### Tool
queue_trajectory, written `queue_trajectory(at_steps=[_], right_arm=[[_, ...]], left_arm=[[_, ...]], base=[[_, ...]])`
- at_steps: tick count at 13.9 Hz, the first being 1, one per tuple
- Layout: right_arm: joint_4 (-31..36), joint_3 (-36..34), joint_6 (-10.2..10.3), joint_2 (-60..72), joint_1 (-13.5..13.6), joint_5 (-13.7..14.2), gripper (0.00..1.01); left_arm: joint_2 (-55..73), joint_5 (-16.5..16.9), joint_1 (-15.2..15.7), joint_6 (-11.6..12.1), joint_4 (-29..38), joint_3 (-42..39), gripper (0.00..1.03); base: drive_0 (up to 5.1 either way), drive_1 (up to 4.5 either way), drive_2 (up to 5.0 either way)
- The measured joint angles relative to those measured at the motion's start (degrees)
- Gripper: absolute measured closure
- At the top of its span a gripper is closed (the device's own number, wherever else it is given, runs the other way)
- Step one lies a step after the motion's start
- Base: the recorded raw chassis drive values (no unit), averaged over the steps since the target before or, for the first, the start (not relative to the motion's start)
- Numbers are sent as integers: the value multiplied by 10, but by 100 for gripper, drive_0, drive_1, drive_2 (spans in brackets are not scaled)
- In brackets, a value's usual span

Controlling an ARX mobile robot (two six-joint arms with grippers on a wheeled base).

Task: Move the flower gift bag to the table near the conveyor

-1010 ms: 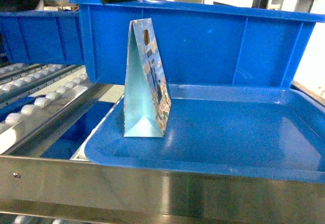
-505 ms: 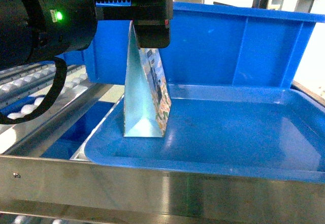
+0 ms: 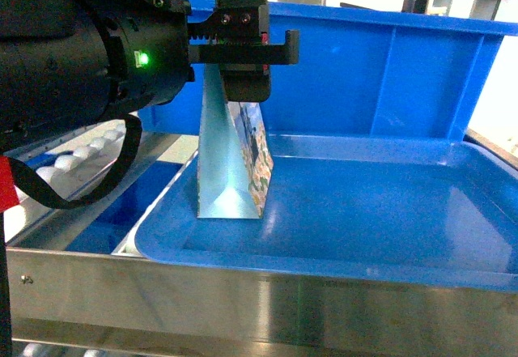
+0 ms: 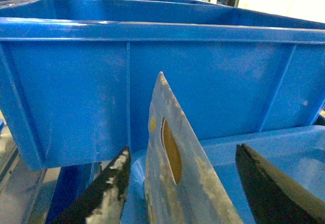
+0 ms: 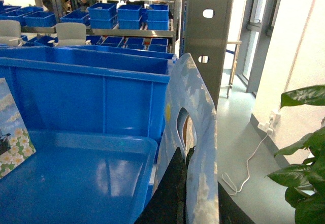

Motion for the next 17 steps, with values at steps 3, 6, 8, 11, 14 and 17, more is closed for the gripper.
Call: queue_trajectory(at_steps=[3, 6, 8, 11, 14, 17], right_arm=[[0, 0, 0, 0, 0, 0, 99], [0, 0, 0, 0, 0, 0, 99], [0, 0, 0, 0, 0, 0, 99], [0, 0, 0, 0, 0, 0, 99], [0, 0, 0, 0, 0, 0, 99], [0, 0, 0, 0, 0, 0, 99]], left_arm=[[2, -12, -4, -2, 0, 0, 76], [2, -19, -4, -3, 0, 0, 101], [2, -23, -4, -4, 1, 0, 101], [-13, -39, -2, -4, 11, -20, 101], [-55, -47, -2, 1, 22, -51, 101], [-122, -44, 5, 27, 43, -77, 101]], base=[[0, 0, 0], [0, 0, 0], [0, 0, 0], [0, 0, 0], [0, 0, 0], [0, 0, 0]])
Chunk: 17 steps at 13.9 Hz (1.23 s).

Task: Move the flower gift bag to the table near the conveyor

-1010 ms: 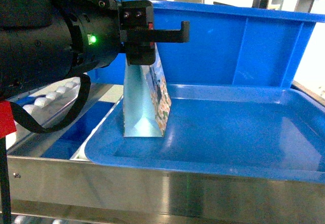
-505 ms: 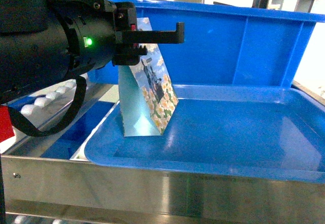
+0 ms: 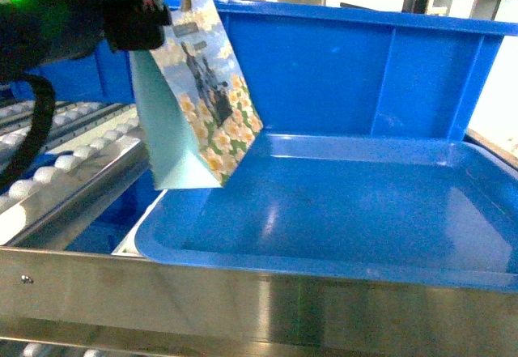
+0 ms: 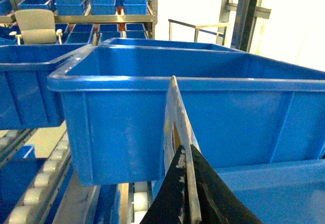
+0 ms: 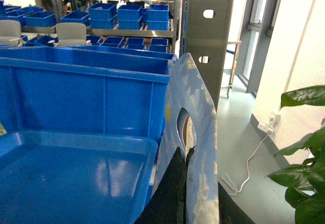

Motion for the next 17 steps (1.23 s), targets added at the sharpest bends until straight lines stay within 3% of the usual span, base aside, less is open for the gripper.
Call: queue_trajectory(at_steps=[3, 7, 10, 14, 17], right_arm=[[0, 0, 0, 0, 0, 0, 99], [0, 0, 0, 0, 0, 0, 99], [0, 0, 0, 0, 0, 0, 99], [0, 0, 0, 0, 0, 0, 99], [1, 0, 0, 0, 0, 0, 99]], left_arm=[[-80, 7, 18, 61, -2, -26, 101], [-213, 29, 56, 141, -56, -107, 101], [-324, 40, 96, 161, -101, -160, 101], [-428, -4, 90, 214, -107, -209, 101], [-445, -15, 90, 219, -116, -218, 101]], base=[[0, 0, 0], [0, 0, 0], [0, 0, 0], [0, 0, 0], [-155, 77, 77]])
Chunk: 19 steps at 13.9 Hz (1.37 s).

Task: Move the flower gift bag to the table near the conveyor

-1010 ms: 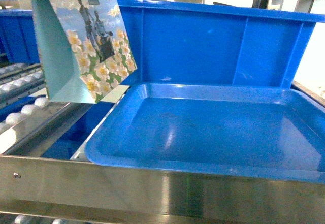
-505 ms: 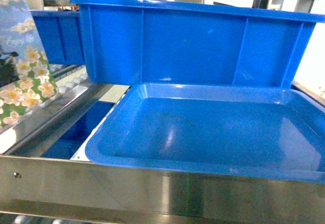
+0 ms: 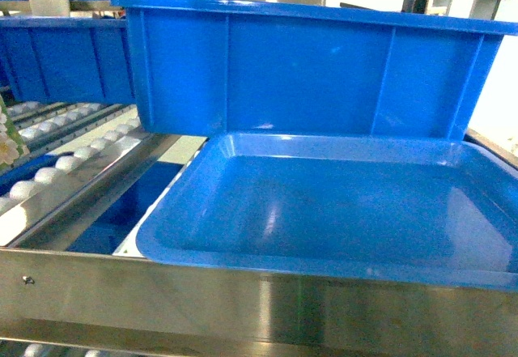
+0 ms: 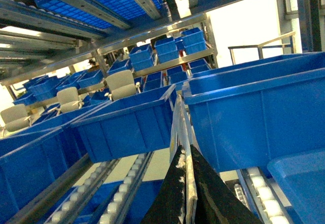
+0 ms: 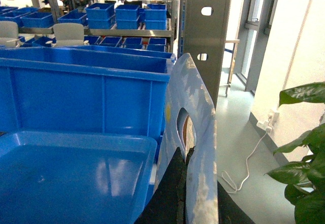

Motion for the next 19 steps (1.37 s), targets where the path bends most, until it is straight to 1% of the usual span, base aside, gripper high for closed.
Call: queue_trajectory(at_steps=[2, 19], right_arm=[[0, -1, 0, 0, 0, 2, 99], [1, -1, 0, 0, 0, 2, 99]], left_arm=[[0, 1, -1, 5, 0, 0, 101], [0, 0, 0, 5, 0, 0, 101]], base=[[-463, 118, 379], [-476, 95, 371]])
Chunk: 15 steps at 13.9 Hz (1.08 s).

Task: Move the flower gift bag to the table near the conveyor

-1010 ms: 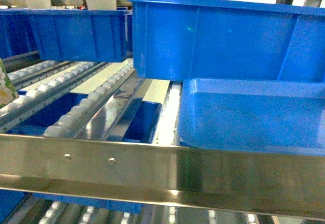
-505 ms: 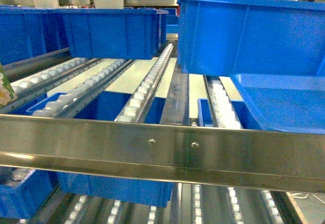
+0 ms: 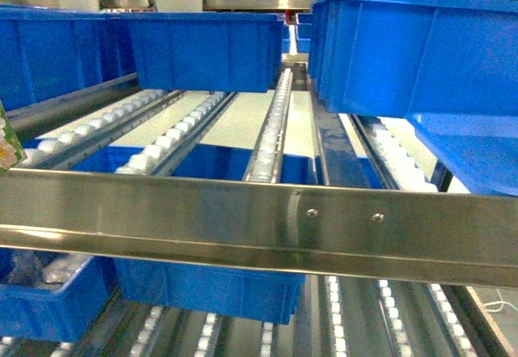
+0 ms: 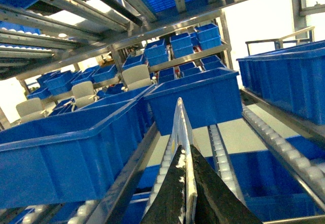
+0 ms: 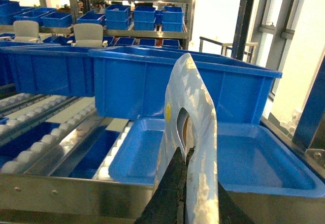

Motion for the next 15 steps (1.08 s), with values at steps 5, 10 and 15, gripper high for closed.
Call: queue_trajectory(at_steps=[5, 10, 15], right_arm=[[-1, 0, 0, 0, 0, 0, 99], [-1, 0, 0, 0, 0, 0, 99], [-1, 0, 0, 0, 0, 0, 99]], left_arm=[[0, 0, 0, 0, 0, 0, 101], [0, 0, 0, 0, 0, 0, 101], [0, 0, 0, 0, 0, 0, 101]], base=[[-467, 104, 380], [-474, 97, 373], [-475, 96, 372]])
